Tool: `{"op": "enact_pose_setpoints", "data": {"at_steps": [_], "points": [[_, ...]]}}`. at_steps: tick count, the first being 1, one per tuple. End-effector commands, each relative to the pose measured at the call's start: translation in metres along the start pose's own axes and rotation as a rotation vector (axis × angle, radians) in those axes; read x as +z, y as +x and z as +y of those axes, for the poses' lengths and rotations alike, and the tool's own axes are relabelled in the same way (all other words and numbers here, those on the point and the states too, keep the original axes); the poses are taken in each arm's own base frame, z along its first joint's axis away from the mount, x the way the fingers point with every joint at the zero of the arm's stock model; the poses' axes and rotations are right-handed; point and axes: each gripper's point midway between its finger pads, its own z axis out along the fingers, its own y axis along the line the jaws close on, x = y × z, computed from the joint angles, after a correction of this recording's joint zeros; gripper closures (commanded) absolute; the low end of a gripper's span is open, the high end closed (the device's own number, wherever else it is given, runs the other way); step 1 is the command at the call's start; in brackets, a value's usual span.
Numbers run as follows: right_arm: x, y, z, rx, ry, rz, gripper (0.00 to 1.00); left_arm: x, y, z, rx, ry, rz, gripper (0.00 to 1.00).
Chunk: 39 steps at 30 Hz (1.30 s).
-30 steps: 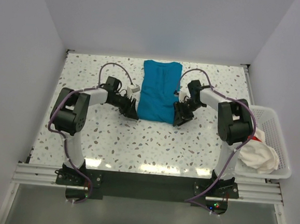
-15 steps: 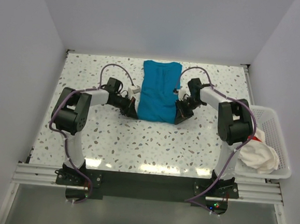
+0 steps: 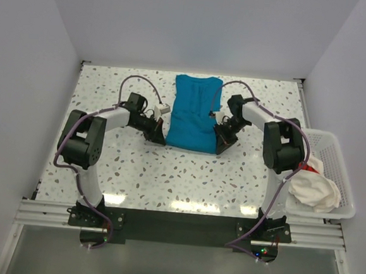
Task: Fold and stack the t-shirts
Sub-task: Fold the tshirt
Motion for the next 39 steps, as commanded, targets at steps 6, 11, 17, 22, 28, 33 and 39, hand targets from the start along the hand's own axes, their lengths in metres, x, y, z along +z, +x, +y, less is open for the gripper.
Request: {"op": "enact_pose_setpoints", "data": {"at_steps": [6,11,17,22,28,33,39], "points": [[0.006,0.036,0.001,0.019,-0.005,0.135,1.0,-0.008,0.015,-0.01,-0.011,-0.002,0.04,1.0],[0.003,0.04,0.006,0.028,-0.008,0.158,0.68,-0.006,0.036,-0.017,-0.076,0.028,0.076,1.0],[-0.044,0.037,0.023,-0.103,0.028,0.093,0.64,-0.033,0.015,-0.039,0.106,0.033,0.003,0.65],[-0.076,-0.005,0.045,-0.233,0.061,-0.146,0.76,-0.045,-0.01,-0.045,0.345,-0.014,-0.059,0.55],[-0.037,-0.017,0.061,-0.464,0.106,-0.163,0.69,-0.029,-0.014,-0.048,0.781,-0.075,-0.039,0.49],[-0.014,-0.024,0.056,-0.703,0.227,-0.198,0.58,-0.012,-0.011,-0.052,1.162,-0.115,-0.026,0.44],[0.008,-0.015,0.045,-0.854,0.328,-0.157,0.55,0.006,0.007,-0.037,1.201,-0.117,0.029,0.42]]}}
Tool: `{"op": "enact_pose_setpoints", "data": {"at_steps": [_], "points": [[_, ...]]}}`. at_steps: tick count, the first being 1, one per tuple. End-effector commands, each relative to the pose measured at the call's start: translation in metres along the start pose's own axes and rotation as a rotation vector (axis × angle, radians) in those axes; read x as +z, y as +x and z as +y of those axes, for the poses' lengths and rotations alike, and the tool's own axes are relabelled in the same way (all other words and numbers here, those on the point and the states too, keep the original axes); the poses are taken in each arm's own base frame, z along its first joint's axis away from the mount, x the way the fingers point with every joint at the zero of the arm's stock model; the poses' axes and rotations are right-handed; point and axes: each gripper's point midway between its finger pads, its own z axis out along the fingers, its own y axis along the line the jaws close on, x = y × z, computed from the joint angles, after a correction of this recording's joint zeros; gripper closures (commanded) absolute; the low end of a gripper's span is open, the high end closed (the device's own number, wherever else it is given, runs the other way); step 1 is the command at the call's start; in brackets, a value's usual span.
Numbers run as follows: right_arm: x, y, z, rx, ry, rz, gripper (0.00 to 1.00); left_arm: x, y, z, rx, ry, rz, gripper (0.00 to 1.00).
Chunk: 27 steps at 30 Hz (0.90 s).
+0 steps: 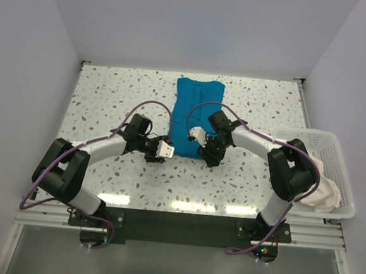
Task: Fold and stack the t-shirts
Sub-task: Fold the tshirt
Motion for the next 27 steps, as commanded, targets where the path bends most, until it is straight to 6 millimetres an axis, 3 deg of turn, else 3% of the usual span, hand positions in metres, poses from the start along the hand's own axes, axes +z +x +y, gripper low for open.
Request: {"op": "enact_pose_setpoints", "data": {"at_steps": [1,8,11,12,13,16,18,25,27], "points": [[-0.007,-0.02,-0.024,-0.187,0.164,-0.065,0.55,0.008,0.005,0.025,0.163,-0.07,0.014,0.41],[0.009,-0.001,-0.027,-0.255,0.226,0.008,0.58,0.022,0.03,0.019,0.226,-0.035,0.109,0.47],[0.01,0.001,-0.034,-0.251,0.258,0.03,0.67,0.024,0.036,0.018,0.215,0.003,0.133,0.63],[0.009,0.0,-0.035,-0.252,0.269,0.031,0.7,0.023,0.035,0.018,0.218,0.007,0.134,0.73],[0.009,0.002,-0.037,-0.25,0.281,0.034,0.82,0.023,0.035,0.018,0.215,0.011,0.134,0.78],[0.006,-0.002,-0.036,-0.249,0.279,0.018,1.0,0.023,0.031,0.018,0.204,0.018,0.125,0.94],[0.0,-0.008,-0.028,-0.252,0.251,-0.011,1.0,0.022,0.025,0.021,0.183,0.016,0.107,1.0],[-0.039,-0.037,-0.009,-0.258,0.201,-0.143,1.0,0.012,0.007,0.02,0.169,0.026,0.069,1.0],[-0.049,-0.038,-0.005,-0.251,0.186,-0.149,1.0,0.008,0.001,0.023,0.159,0.015,0.053,1.0]]}}
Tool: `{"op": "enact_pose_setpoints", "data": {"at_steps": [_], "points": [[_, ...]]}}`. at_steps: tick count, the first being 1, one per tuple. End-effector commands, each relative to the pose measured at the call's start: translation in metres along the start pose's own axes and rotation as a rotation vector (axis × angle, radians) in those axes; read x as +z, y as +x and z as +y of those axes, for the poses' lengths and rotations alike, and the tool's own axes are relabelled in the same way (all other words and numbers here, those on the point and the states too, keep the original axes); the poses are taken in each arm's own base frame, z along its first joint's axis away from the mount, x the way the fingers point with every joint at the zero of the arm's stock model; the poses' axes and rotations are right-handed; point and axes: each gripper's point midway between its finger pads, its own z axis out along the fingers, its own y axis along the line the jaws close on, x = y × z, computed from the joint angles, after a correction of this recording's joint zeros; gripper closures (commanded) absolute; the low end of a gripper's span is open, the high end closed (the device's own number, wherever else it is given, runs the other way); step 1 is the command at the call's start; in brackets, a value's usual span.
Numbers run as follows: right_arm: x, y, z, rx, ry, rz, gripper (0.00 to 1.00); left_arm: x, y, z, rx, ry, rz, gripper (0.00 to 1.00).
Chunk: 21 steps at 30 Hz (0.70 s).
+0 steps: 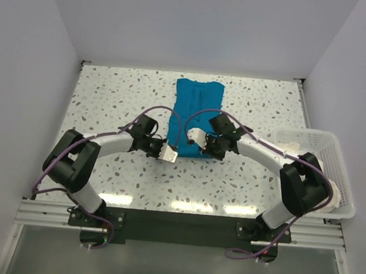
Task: Fold and stack the t-shirts
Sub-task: Fold the tshirt
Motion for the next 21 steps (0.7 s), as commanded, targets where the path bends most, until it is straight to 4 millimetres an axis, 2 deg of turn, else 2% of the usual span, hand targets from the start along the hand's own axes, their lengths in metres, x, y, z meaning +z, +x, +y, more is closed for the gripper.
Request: {"op": "enact_pose_setpoints", "data": {"at_steps": [1,5,6,7,9,10,12,14,15,16,17,18,20,21], "points": [[-0.034,-0.032,-0.005,-0.008,-0.006,-0.116,1.0,-0.019,-0.028,0.017,-0.005,-0.038,-0.068,1.0],[-0.052,-0.036,-0.009,-0.008,0.002,-0.132,1.0,-0.038,-0.035,0.035,-0.083,-0.088,-0.087,1.0],[-0.059,-0.038,-0.017,0.005,0.02,-0.146,1.0,-0.047,-0.039,0.049,-0.091,-0.115,-0.099,1.0],[-0.063,-0.037,-0.021,0.015,0.02,-0.149,1.0,-0.051,-0.04,0.049,-0.123,-0.106,-0.097,1.0],[-0.07,-0.037,-0.031,0.042,0.028,-0.163,1.0,-0.062,-0.044,0.064,-0.135,-0.139,-0.107,1.0],[-0.077,-0.042,-0.039,0.045,0.043,-0.181,1.0,-0.066,-0.047,0.066,-0.148,-0.146,-0.11,1.0],[-0.079,-0.041,-0.045,0.056,0.036,-0.172,1.0,-0.071,-0.052,0.072,-0.14,-0.158,-0.119,1.0],[-0.074,-0.037,-0.042,0.06,0.006,-0.145,1.0,-0.07,-0.053,0.069,-0.144,-0.151,-0.124,1.0],[-0.074,-0.039,-0.041,0.066,0.004,-0.157,0.9,-0.067,-0.051,0.064,-0.148,-0.138,-0.121,1.0],[-0.07,-0.036,-0.036,0.071,-0.003,-0.16,0.75,-0.066,-0.049,0.062,-0.146,-0.132,-0.119,1.0],[-0.068,-0.041,-0.037,0.062,0.014,-0.189,0.7,-0.065,-0.048,0.061,-0.143,-0.133,-0.117,1.0],[-0.063,-0.04,-0.024,0.048,-0.001,-0.187,0.65,-0.063,-0.045,0.056,-0.15,-0.129,-0.109,1.0],[-0.052,-0.046,-0.015,0.002,0.011,-0.192,0.63,-0.062,-0.042,0.054,-0.142,-0.129,-0.102,1.0],[-0.041,-0.048,0.001,-0.027,-0.018,-0.179,0.63,-0.059,-0.039,0.048,-0.146,-0.119,-0.095,1.0]]}}
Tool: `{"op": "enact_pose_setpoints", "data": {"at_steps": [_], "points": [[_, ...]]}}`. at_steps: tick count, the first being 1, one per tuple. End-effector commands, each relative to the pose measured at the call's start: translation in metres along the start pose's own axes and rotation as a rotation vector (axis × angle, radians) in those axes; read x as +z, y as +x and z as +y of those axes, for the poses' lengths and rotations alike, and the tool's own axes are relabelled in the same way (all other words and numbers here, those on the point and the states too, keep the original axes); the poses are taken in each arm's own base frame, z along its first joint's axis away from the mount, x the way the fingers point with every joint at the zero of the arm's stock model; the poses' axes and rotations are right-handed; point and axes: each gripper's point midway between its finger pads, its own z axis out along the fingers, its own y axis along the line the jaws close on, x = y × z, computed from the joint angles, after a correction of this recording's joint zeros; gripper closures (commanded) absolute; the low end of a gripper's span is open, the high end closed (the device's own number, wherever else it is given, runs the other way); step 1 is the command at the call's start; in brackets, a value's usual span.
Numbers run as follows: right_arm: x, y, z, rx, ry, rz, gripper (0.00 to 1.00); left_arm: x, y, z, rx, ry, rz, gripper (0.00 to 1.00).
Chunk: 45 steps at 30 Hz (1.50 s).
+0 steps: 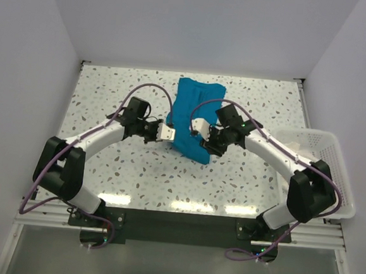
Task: Fold and stack the t-shirts
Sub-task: Fold the tshirt
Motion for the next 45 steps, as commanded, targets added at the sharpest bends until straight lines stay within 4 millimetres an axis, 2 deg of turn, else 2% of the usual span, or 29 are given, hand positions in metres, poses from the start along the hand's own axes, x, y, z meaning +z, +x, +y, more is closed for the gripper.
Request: {"op": "enact_pose_setpoints", "data": {"at_steps": [1,3,4,8,12,19,20,23,24,29,32,33,35,36,37,39,41,45], "points": [[0.021,-0.014,0.028,-0.076,-0.032,-0.037,0.61,-0.001,0.0,-0.012,0.001,0.023,-0.013,1.0],[0.034,-0.015,0.038,-0.078,-0.043,-0.021,0.59,0.0,0.004,-0.017,-0.003,0.033,-0.006,1.0],[0.044,-0.011,0.038,-0.08,-0.04,-0.004,0.59,0.001,0.006,-0.018,-0.003,0.035,-0.003,1.0],[0.063,-0.001,0.042,-0.08,-0.039,0.017,0.58,0.002,0.009,-0.023,-0.007,0.043,0.0,1.0],[0.081,0.018,0.052,-0.091,-0.07,0.076,0.58,0.003,0.013,-0.029,-0.01,0.052,0.004,1.0],[0.103,0.043,0.047,-0.118,-0.035,0.149,0.59,0.006,0.018,-0.031,-0.01,0.06,0.008,1.0],[0.104,0.043,0.048,-0.123,-0.037,0.155,0.61,0.007,0.018,-0.031,-0.009,0.062,0.009,1.0],[0.107,0.05,0.047,-0.11,-0.035,0.192,0.82,0.007,0.018,-0.033,-0.014,0.067,0.006,1.0],[0.107,0.049,0.046,-0.108,-0.037,0.192,0.99,0.007,0.017,-0.033,-0.014,0.069,0.001,1.0],[0.089,0.039,0.053,-0.101,-0.077,0.17,1.0,0.003,0.013,-0.03,-0.013,0.058,0.0,1.0],[0.065,0.018,0.048,-0.07,-0.086,0.113,1.0,-0.006,0.008,-0.018,-0.027,0.027,-0.007,1.0],[0.056,0.004,0.04,-0.07,-0.073,0.078,1.0,-0.008,0.007,-0.015,-0.029,0.019,-0.003,1.0],[0.037,-0.004,0.037,-0.049,-0.093,0.052,1.0,-0.018,0.003,0.0,-0.054,-0.023,-0.008,1.0],[0.026,-0.017,0.029,-0.048,-0.083,0.02,1.0,-0.021,0.001,0.002,-0.073,-0.023,-0.012,1.0],[0.018,-0.017,0.031,-0.037,-0.104,0.024,1.0,-0.023,-0.001,0.004,-0.085,-0.024,-0.012,1.0],[0.003,-0.027,0.02,-0.035,-0.091,-0.009,1.0,-0.028,-0.007,0.01,-0.085,-0.038,-0.014,1.0],[-0.008,-0.028,0.013,-0.034,-0.089,-0.016,1.0,-0.031,-0.012,0.012,-0.113,-0.05,-0.021,1.0],[-0.017,-0.026,0.017,-0.056,-0.113,-0.015,1.0,-0.036,-0.018,0.006,-0.14,-0.048,-0.026,1.0]]}}
